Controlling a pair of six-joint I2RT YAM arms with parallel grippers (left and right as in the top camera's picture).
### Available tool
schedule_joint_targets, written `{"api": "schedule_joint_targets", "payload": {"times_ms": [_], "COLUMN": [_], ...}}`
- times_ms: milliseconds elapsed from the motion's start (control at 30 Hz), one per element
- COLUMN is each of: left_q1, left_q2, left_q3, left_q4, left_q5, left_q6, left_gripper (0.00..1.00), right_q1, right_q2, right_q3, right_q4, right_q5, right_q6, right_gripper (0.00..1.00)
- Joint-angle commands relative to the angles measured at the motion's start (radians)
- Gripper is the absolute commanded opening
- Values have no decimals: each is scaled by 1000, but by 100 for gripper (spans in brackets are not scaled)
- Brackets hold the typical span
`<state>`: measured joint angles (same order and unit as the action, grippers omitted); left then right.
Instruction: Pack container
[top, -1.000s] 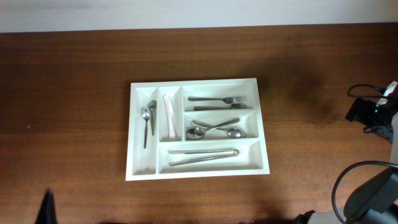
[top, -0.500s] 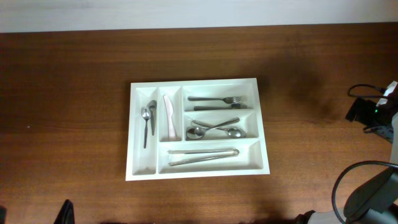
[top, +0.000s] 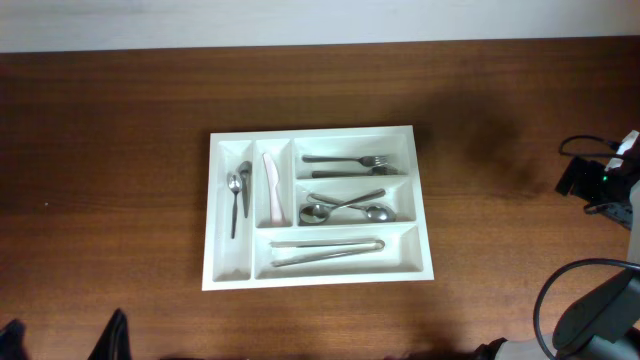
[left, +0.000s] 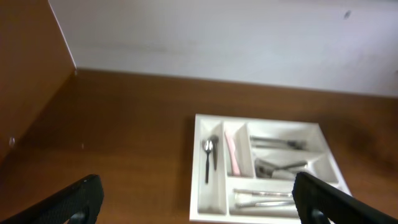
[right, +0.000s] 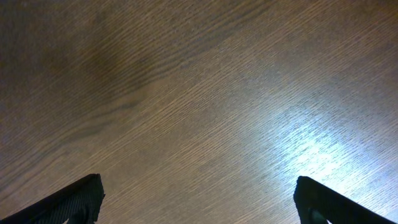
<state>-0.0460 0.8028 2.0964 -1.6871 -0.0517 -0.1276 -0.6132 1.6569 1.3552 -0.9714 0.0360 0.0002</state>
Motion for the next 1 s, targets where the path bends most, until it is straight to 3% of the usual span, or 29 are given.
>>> {"api": "schedule_joint_targets", "payload": {"times_ms": [0, 133, 367, 700, 967], "left_q1": [5, 8, 8, 34, 36], "left_q2": [2, -16, -170, -491, -682], "left_q3": [-98, -223, -581, -1254, -1578], "left_q4": [4, 87, 492, 1031, 1335], "left_q5": [4, -24, -24, -21, -47], "left_q6": [12, 12, 12, 68, 102], "left_gripper": [99, 99, 99, 99, 99], "right_q1": [-2, -2, -2, -2, -2], "right_q2": [6, 6, 6, 6, 6], "right_q3": [0, 0, 0, 0, 0], "right_q4": [0, 0, 0, 0, 0], "right_q5": [1, 1, 1, 1, 1], "right_q6": [8, 8, 8, 8, 8], "right_gripper": [99, 99, 99, 99, 99]}}
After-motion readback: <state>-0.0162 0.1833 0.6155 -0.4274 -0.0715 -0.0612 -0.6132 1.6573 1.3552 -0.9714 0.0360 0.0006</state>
